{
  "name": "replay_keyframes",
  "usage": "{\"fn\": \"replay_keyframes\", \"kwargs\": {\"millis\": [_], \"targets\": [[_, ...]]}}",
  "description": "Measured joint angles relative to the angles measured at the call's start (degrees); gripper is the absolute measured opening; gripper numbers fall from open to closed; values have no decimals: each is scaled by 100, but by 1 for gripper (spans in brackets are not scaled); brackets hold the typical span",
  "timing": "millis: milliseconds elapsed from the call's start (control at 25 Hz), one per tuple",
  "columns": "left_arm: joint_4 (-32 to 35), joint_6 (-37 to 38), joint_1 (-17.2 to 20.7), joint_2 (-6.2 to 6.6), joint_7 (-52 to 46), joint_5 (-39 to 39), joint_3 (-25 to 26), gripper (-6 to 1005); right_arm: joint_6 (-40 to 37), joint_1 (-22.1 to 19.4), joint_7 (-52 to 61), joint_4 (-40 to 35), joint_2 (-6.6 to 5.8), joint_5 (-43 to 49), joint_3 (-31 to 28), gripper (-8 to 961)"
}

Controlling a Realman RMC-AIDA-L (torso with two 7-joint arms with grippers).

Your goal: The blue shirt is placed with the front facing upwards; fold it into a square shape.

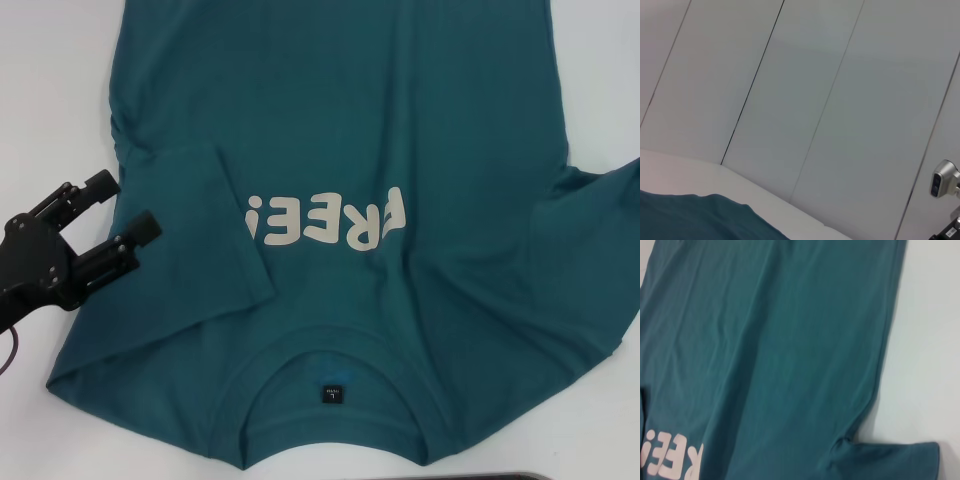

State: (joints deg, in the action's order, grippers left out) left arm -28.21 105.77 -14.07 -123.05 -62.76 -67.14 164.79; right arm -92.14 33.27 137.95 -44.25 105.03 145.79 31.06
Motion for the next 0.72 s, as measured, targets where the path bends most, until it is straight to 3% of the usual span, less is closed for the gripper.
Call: {"fn": "replay_keyframes", "kwargs": {"millis": [480,720], "targets": [[0,6,1,-9,0,-12,0,843,57,136,51,-37,-27,-1,-81,45],[0,6,29,-9,0,-145,0,843,-302,187,34,-40,12,-24,-33,52]]}}
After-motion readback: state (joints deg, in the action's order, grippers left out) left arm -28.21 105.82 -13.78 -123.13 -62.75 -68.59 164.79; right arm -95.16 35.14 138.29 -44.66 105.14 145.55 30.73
